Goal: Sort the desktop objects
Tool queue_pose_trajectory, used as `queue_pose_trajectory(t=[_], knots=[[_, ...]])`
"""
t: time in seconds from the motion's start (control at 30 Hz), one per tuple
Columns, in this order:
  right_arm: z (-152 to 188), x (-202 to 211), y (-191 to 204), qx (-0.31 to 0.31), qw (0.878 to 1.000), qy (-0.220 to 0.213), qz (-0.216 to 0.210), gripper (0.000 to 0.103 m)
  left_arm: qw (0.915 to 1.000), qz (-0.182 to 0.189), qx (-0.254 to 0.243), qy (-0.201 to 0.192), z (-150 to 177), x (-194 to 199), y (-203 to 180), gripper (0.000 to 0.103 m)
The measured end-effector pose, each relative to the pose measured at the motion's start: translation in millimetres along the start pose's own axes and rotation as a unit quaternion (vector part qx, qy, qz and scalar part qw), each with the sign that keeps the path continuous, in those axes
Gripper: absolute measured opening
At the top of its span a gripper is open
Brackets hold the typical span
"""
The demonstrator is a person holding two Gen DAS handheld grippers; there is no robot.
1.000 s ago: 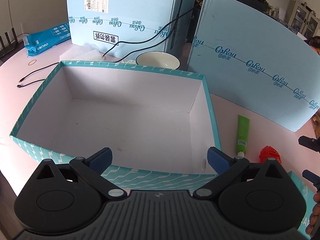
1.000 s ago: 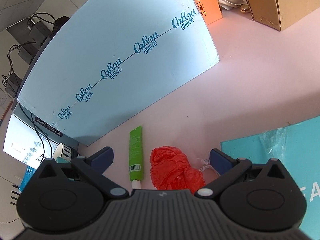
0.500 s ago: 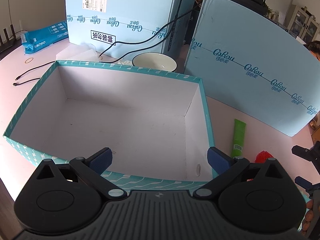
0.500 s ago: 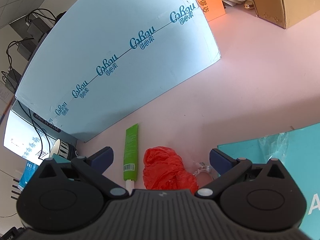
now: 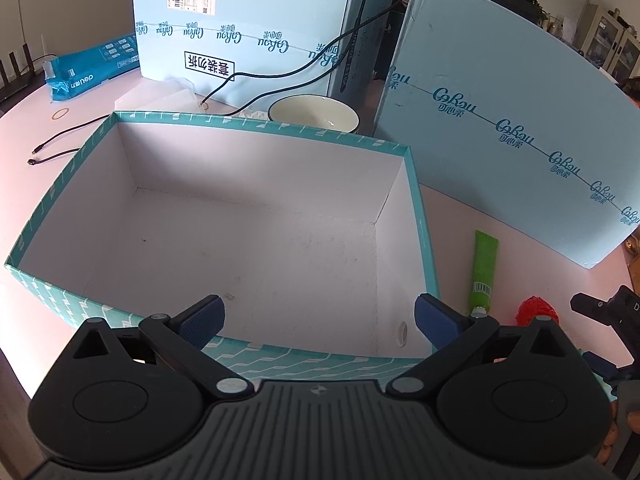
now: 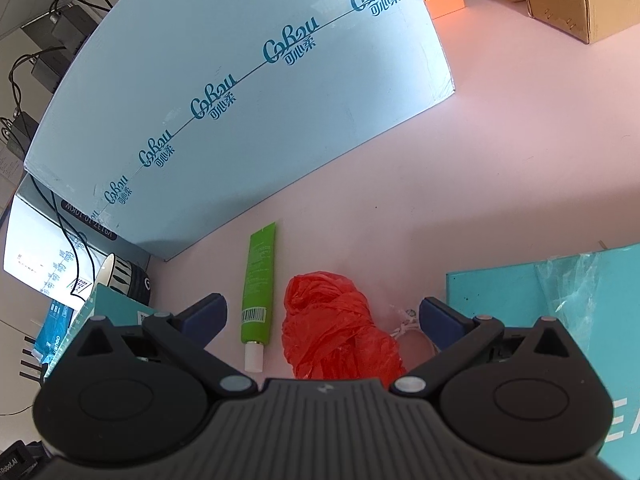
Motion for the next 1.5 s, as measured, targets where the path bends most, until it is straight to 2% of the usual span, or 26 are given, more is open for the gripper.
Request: queue_pose_trajectory(t=[0.33,0.73,1.17,1.27,1.5], knots=[[1.2,-10.5,12.6,0.037,0.999,0.012,-0.007,0.103,1.0,-0.005,0.001,-0.002,0.1,-1.2,-0.6,0.102],[2.4,-22.2,18.1,0.097,0.995,0.028,0.012,0.103,1.0,-0.008,0.005,0.0,-0.9,-4.6,-0.9,0.102],[7.5,-28.5,23.3,0.133,0.99,0.037,0.009,0.103,0.9999,-0.012,0.006,0.004,-1.6,-8.5,-1.3,0.102],[9.5,-28.7,24.3,0.15,0.988,0.033,0.016,0.103,0.9999,-0.013,0.007,0.003,-1.9,-8.5,-0.8,0.102],[11.2,-20.5,27.9,0.205,0.979,-0.011,0.021,0.103,0.9999,-0.013,0.009,0.002,-2.4,-7.9,-0.3,0.102]])
Point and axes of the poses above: each gripper's, at about its wrist camera, not at the fingertips, and x roughly against the way its jaws point, y to its left, z to its underside, the point moved 6 cm from there along -x, roughly the way its jaws point, and after that the axes turned 13 degrees about x, right-handed, at the moved point
